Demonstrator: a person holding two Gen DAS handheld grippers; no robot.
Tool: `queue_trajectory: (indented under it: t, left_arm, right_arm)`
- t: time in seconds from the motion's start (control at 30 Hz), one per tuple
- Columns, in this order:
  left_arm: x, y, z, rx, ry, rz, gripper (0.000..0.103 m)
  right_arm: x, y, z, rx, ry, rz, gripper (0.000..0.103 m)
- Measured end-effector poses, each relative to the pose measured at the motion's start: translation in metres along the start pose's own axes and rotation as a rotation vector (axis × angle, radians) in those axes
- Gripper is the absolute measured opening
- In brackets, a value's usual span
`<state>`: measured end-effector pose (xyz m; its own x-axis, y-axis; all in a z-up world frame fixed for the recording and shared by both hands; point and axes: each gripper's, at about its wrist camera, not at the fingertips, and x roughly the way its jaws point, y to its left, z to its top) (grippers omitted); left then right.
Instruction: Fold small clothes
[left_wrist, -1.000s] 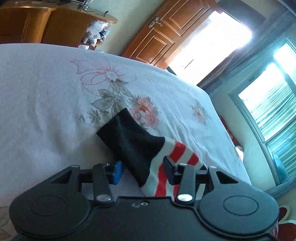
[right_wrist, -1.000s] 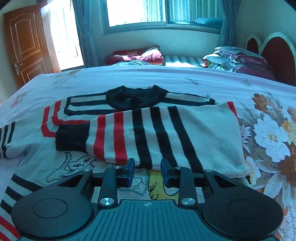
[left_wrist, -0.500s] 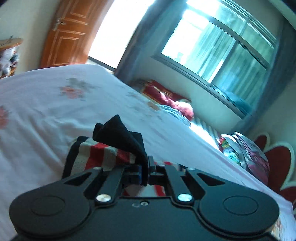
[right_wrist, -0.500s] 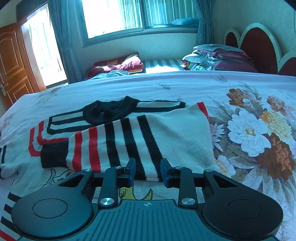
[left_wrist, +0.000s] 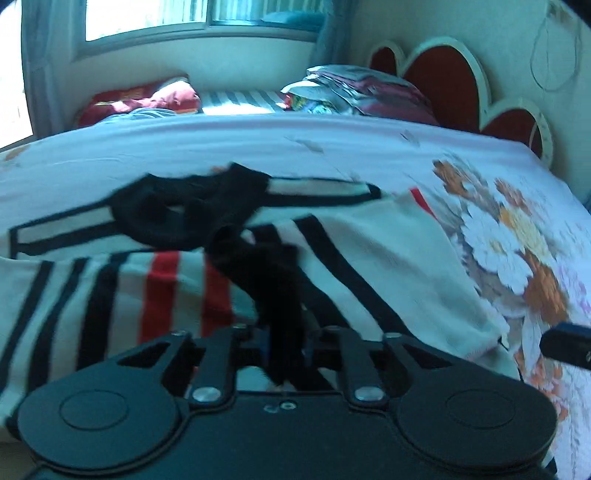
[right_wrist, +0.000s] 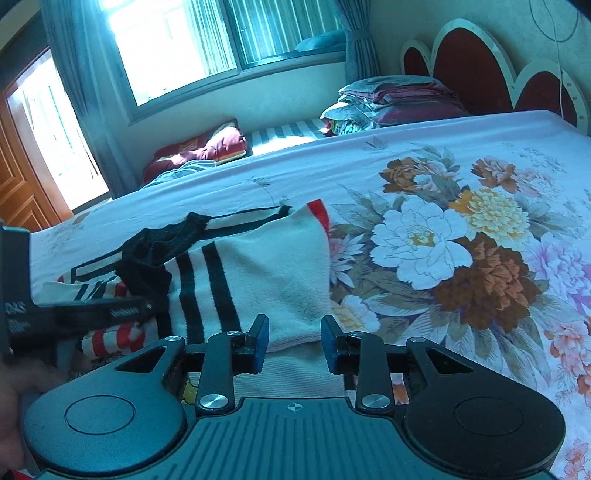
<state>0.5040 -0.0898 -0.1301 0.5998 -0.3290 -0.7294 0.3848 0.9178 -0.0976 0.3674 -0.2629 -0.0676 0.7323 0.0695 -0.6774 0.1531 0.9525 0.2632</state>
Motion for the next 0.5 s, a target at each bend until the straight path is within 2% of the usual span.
queue_trajectory:
  t: [0.03, 0.07, 0.1, 0.23, 0.37, 0.4, 0.43, 0.5]
  left_arm:
    - [-0.002, -0.007, -0.006, 0.022, -0.028, -0.012, 0.050]
    - [-0.005, -0.012, -0.010, 0.033, -0.049, -0.037, 0.063]
    - [-0.010, -0.013, -0.013, 0.030, -0.065, -0.052, 0.065]
    - [-0.043, 0.000, -0.016, -0.019, -0.113, -0.010, 0.058]
    - [-0.094, 0.048, -0.035, -0.019, -0.161, 0.128, 0.056]
    - [-0.107, 0.063, -0.042, -0.016, -0.162, 0.172, 0.056]
    - [-0.118, 0.077, -0.051, -0.014, -0.162, 0.218, 0.053]
    - [-0.138, 0.108, -0.069, -0.016, -0.132, 0.315, 0.050]
  right_arm:
    - [-0.001, -0.005, 0.000, 0.015, 0.004, -0.003, 0.031]
    - [-0.002, -0.010, 0.000, 0.027, 0.005, -0.005, 0.031]
    - [-0.003, -0.015, 0.000, 0.039, 0.002, -0.008, 0.031]
    - [0.004, -0.023, 0.004, 0.084, 0.012, 0.037, 0.031]
    - [0.023, -0.007, 0.009, 0.085, 0.033, 0.124, 0.031]
    - [0.031, -0.001, 0.011, 0.075, 0.036, 0.144, 0.036]
    - [0.038, 0.006, 0.013, 0.067, 0.038, 0.156, 0.051]
    - [0.051, 0.017, 0.016, 0.050, 0.037, 0.174, 0.062]
